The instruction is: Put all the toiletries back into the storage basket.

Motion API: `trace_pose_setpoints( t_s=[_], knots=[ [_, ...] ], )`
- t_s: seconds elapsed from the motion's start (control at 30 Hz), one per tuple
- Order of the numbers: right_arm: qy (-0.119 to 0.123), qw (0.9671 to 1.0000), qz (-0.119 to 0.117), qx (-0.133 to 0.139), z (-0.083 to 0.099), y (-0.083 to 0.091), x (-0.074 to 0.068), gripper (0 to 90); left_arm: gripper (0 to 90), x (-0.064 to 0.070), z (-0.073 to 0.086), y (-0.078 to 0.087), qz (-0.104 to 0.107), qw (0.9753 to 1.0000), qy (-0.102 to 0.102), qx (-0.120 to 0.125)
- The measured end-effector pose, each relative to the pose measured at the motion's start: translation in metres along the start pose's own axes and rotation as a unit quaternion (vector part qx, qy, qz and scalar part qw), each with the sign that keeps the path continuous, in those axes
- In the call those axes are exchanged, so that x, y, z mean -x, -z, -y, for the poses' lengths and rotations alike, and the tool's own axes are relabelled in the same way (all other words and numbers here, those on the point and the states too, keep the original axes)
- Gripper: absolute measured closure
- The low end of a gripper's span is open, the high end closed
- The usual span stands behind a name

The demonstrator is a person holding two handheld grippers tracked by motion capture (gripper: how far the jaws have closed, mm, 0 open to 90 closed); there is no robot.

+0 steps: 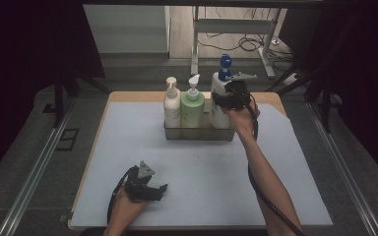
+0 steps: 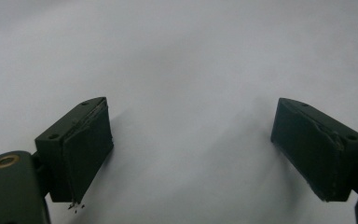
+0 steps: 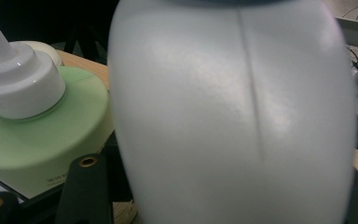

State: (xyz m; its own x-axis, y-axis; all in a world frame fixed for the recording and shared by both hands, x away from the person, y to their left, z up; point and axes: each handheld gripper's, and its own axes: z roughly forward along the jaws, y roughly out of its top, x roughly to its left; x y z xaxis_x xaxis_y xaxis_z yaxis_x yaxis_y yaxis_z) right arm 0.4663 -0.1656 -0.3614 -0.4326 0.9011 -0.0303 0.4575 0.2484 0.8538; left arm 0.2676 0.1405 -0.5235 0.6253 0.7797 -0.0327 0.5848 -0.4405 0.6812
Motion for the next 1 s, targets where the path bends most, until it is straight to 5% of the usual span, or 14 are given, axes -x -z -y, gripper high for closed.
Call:
trace_pose_setpoints(
  t_s=[1.0],
  knots=[
    [0.006,0.9993,0.000,-0.036,0.034,-0.013,-0.002,40.0,12.0,0.000,0.000,0.000,0.000,1.0000,0.000,0.000]
  ],
)
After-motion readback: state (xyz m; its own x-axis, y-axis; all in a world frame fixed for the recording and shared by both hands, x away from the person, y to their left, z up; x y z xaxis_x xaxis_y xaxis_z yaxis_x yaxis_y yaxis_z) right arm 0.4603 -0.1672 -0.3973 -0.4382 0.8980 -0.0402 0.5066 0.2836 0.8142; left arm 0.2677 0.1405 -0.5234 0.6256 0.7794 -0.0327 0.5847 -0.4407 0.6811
